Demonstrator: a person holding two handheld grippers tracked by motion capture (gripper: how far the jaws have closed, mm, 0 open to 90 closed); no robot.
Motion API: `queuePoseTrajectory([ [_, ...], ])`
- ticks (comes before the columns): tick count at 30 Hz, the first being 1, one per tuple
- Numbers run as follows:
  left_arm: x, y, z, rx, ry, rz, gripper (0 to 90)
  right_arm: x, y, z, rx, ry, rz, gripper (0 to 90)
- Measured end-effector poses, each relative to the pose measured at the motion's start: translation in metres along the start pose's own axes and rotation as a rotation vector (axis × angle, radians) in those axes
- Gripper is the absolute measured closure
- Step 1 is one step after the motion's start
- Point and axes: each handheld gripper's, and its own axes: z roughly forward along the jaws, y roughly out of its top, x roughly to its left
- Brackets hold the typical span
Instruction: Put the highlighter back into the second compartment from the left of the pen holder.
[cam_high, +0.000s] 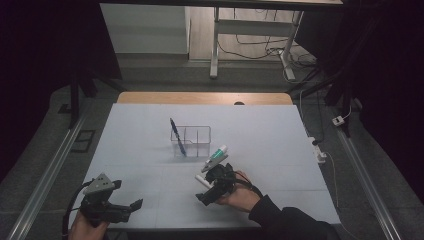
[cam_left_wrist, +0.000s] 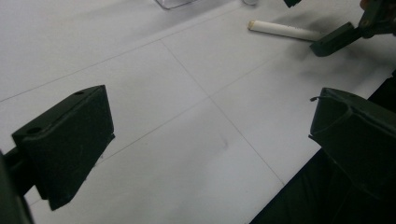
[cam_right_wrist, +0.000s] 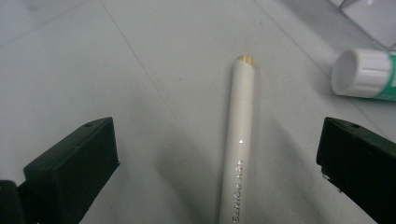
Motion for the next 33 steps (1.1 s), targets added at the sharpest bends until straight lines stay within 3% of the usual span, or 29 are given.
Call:
queuePoseTrajectory([
  [8,0.001,0.000,0.000,0.001,-0.005,-0.001,0.0,-0.001,0.004,0.011,0.058,-0.015,-0.017,9.6],
  [17,0.001,0.000,0.000,0.004,-0.004,0.002,0.0,-0.007,0.011,0.013,0.053,-0.029,-0.032,38.9],
  [20,0.001,0.000,0.000,0.005,-0.005,0.003,0.0,-0.007,0.014,0.013,0.053,-0.035,-0.015,46.6],
  [24,0.001,0.000,0.001,0.005,-0.006,0.003,0.0,-0.005,0.015,0.014,0.059,-0.052,-0.042,57.6],
  [33,0.001,0.000,0.001,0.007,-0.007,0.006,0.0,-0.003,0.016,0.014,0.057,-0.045,-0.030,77.6],
])
